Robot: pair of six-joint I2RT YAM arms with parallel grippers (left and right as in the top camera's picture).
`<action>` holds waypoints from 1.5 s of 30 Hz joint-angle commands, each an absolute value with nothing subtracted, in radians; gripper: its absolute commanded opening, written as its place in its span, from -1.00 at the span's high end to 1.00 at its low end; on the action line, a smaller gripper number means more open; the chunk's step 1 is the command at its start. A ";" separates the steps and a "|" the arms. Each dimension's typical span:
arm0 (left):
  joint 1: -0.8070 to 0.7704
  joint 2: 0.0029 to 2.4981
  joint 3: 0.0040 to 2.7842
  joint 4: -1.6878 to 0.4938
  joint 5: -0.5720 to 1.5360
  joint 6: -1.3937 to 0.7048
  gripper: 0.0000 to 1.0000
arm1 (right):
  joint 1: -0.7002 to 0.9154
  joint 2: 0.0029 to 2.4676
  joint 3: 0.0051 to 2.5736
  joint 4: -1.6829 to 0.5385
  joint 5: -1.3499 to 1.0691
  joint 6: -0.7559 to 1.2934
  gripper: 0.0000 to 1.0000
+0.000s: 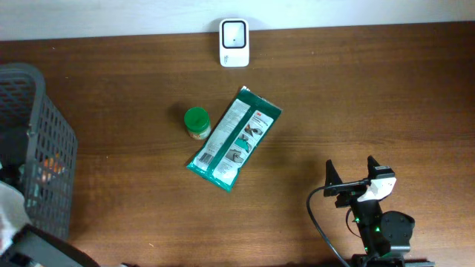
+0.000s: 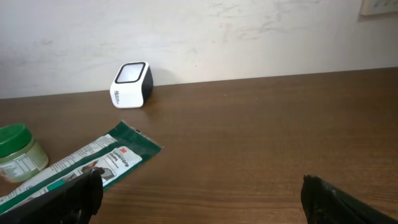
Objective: Scan the item barcode
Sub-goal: 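Pick the white bamboo-print tube from the basket with left gripper, lay it right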
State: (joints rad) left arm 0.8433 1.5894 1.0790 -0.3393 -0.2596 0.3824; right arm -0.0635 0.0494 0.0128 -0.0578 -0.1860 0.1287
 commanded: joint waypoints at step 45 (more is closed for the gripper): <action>0.004 1.773 2.252 -1.244 0.019 -0.282 -0.99 | -0.058 0.045 0.006 -0.059 -0.199 0.131 -0.97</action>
